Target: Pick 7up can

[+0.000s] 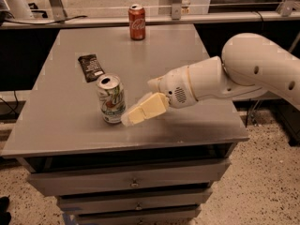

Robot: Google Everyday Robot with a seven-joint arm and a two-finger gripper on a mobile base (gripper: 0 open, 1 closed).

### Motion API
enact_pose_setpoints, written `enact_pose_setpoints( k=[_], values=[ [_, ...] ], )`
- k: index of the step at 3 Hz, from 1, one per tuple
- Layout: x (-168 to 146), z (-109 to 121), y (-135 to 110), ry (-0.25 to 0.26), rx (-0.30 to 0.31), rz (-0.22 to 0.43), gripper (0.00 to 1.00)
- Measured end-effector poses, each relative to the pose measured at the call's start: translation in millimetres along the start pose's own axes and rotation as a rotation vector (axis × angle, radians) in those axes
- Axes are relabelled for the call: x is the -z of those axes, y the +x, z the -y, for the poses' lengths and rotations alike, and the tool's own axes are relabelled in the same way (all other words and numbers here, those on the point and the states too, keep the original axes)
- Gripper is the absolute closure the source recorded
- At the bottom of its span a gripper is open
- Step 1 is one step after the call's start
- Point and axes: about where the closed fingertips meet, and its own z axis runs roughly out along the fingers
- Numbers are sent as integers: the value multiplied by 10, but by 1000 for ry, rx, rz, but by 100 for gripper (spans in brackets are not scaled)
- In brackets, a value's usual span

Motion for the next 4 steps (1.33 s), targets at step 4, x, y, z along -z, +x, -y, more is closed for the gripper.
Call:
enact_pose_setpoints(
  k=[4],
  values=[
    [-689, 180, -534, 3, 245, 359, 0]
  ],
)
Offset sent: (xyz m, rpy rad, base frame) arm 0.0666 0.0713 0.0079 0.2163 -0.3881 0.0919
